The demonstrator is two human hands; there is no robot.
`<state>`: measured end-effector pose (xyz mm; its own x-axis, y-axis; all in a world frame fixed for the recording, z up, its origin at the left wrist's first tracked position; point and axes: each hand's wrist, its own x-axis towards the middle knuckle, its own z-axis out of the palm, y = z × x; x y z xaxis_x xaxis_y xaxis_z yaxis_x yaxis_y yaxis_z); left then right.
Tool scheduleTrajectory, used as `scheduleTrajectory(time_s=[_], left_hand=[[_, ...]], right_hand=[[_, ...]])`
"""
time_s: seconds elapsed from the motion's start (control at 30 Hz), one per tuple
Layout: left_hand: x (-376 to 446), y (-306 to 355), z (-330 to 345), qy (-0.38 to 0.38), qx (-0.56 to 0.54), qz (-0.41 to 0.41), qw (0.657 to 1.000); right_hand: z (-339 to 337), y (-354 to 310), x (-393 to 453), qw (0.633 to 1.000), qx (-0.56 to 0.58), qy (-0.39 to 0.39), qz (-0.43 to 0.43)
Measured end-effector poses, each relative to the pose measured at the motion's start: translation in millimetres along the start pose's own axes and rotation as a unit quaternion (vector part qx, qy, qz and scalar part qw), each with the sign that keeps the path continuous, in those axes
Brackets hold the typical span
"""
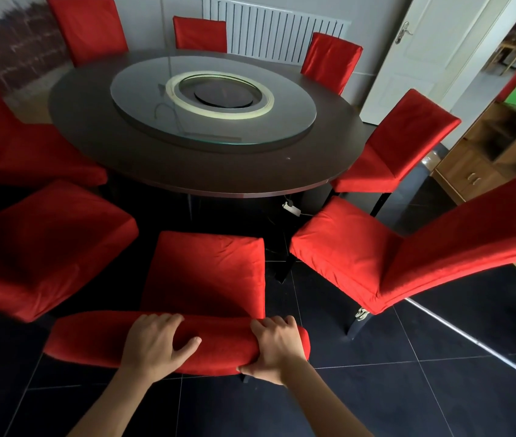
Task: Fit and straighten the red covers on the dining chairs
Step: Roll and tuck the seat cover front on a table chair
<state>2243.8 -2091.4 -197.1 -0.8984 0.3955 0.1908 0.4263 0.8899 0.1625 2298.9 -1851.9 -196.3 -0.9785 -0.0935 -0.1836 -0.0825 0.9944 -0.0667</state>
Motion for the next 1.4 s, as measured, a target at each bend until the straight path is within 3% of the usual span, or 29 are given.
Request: scheduleTrajectory(time_s=[0.37, 1.0, 1.4], left_hand=[[-26.2, 16.9, -1.2, -0.015, -0.003, -0.025, 1.000], [-34.8, 20.1, -4.1, -0.033, -0.004, -0.039, 0.999], [-36.2, 17.5, 1.3, -0.004, -0.010, -0.030, 0.999]], right_hand=[[-3.5, 11.7, -15.0, 0.998, -0.018, -0.029, -0.045], [1.2, 7.9, -28.7, 0.998, -0.010, -0.011, -0.053], [-0.5, 5.2, -31.2, 0.999, -0.011, -0.015, -0.037]])
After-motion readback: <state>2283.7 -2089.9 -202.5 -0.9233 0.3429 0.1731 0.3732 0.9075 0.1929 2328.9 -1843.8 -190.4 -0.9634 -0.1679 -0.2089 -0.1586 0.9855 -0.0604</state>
